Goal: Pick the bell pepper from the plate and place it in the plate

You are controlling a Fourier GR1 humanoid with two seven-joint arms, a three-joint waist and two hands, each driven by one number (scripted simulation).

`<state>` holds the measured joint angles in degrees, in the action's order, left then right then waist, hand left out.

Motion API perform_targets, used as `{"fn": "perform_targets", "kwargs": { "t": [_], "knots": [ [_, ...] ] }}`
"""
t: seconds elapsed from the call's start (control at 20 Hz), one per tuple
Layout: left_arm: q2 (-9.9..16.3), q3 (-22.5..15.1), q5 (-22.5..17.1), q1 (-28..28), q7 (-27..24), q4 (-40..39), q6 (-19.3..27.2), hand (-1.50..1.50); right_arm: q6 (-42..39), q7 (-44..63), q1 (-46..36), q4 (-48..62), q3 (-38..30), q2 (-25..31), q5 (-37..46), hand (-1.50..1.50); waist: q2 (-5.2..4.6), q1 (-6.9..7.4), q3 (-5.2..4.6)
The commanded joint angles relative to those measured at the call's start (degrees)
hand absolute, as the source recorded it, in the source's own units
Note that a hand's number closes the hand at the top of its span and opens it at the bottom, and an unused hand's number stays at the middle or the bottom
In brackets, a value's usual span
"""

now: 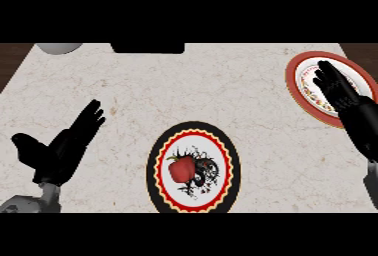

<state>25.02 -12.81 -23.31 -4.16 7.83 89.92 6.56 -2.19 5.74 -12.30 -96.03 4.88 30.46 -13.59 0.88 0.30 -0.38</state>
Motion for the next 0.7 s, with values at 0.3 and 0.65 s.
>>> {"fn": "perform_targets", "kwargs": {
  "t": [0.3, 0.65],
  "knots": [
    [-3.57, -2.32, 2.54, 2.88, 3.38, -5.45, 3.84, 0.00, -1.59, -1.77, -17.74, -4.51, 7.25, 10.30, 22.67, 1.50, -0.07, 0.58, -1.52],
    [-7.83, -2.47, 5.06, 5.01, 0.66, -8.46, 6.03, 0.00, 18.87, -18.21, -8.58, 2.27, 10.54, -16.89, 23.05, -1.50, -0.94, 0.01, 0.40]
  ]
}}
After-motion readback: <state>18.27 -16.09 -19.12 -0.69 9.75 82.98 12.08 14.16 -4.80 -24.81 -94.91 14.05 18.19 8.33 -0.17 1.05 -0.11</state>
